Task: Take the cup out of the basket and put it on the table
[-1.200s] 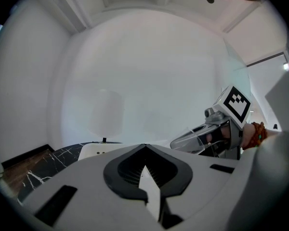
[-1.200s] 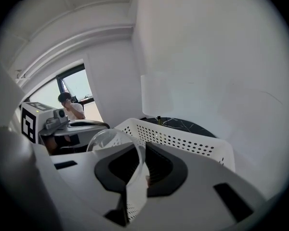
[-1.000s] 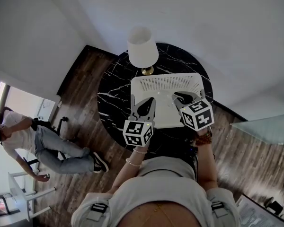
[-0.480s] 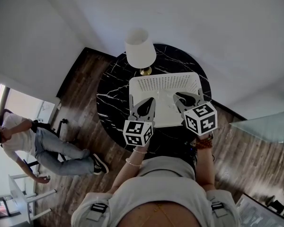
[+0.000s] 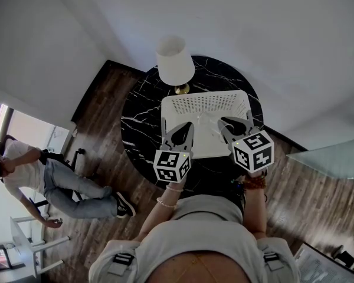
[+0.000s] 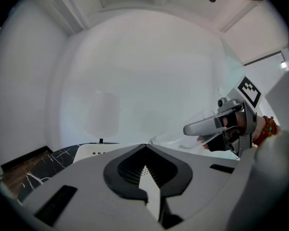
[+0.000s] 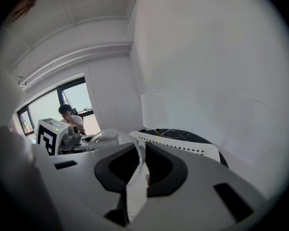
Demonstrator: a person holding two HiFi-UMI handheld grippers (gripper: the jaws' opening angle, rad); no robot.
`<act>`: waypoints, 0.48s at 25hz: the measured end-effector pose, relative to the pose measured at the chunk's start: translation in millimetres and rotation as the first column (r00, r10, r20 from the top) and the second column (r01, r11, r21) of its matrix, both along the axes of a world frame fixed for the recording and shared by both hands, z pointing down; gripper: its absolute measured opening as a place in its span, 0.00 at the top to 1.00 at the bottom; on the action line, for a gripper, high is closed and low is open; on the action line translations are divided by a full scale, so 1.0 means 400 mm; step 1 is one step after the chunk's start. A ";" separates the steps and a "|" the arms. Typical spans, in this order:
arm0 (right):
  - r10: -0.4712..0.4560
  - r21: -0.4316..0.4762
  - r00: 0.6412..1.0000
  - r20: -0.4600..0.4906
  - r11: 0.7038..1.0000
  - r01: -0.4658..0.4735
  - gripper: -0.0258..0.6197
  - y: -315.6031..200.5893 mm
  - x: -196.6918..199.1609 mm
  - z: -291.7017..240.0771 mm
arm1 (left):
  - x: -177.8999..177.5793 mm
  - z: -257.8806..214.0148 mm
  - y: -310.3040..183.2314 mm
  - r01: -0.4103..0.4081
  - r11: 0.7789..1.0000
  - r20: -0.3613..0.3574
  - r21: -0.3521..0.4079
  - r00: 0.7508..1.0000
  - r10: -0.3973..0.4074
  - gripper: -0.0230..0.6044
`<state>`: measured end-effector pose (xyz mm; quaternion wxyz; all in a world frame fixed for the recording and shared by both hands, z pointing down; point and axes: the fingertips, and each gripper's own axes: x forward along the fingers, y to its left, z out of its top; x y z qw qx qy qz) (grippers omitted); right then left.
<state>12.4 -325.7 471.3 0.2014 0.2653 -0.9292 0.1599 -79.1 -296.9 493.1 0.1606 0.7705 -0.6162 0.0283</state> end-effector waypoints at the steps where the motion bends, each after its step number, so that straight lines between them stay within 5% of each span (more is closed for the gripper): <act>1: -0.001 0.001 1.000 0.001 1.000 0.001 0.90 0.001 -0.001 -0.002 | -0.001 -0.001 0.000 0.000 1.000 -0.001 0.001 1.000 0.000 0.96; 12: 0.003 0.007 1.000 0.012 1.000 -0.003 0.90 0.007 0.009 -0.010 | 0.006 -0.003 0.010 0.000 1.000 -0.002 0.001 1.000 0.000 0.96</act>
